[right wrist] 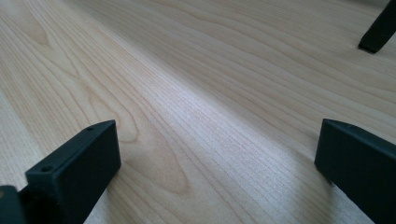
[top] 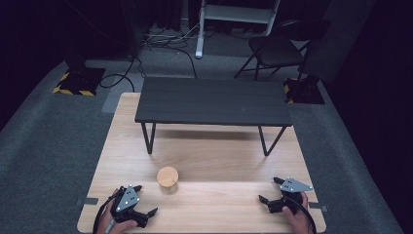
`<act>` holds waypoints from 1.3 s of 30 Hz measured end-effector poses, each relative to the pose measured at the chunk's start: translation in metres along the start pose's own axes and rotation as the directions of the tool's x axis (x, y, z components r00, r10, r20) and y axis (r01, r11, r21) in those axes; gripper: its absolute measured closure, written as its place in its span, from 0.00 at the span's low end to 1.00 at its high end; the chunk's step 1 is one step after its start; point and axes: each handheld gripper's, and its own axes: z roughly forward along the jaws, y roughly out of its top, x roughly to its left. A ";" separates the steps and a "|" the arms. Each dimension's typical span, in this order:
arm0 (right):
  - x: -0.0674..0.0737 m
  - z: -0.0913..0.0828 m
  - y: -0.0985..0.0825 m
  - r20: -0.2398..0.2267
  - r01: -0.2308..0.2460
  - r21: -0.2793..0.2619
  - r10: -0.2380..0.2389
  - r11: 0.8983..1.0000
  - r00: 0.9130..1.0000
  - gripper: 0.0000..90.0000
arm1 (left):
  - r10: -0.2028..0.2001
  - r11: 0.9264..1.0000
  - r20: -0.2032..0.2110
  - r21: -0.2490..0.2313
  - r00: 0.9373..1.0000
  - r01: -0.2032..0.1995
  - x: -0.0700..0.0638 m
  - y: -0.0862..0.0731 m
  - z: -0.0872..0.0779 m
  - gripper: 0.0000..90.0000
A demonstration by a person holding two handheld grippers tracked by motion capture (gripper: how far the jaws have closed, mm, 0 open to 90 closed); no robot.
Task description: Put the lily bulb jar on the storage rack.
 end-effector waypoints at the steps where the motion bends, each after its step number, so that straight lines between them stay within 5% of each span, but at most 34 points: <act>1: 0.000 0.000 0.000 0.001 -0.001 0.000 0.001 1.000 1.000 0.00 | 0.000 1.000 0.000 0.000 1.000 0.000 0.000 0.000 0.000 0.01; 25: 0.000 0.000 0.000 0.003 -0.002 0.000 0.002 1.000 1.000 0.00 | 0.000 1.000 -0.002 0.001 1.000 0.000 0.000 0.001 0.001 0.00; 33: 0.001 0.000 0.000 0.004 -0.004 0.000 0.004 1.000 1.000 0.00 | 0.026 0.999 -0.034 0.034 0.999 -0.024 -0.008 0.013 0.001 0.02; 39: 0.001 0.000 0.000 0.005 -0.003 0.000 0.003 1.000 1.000 0.00 | 0.056 0.998 -0.019 -0.016 0.998 -0.056 -0.010 0.036 -0.004 0.02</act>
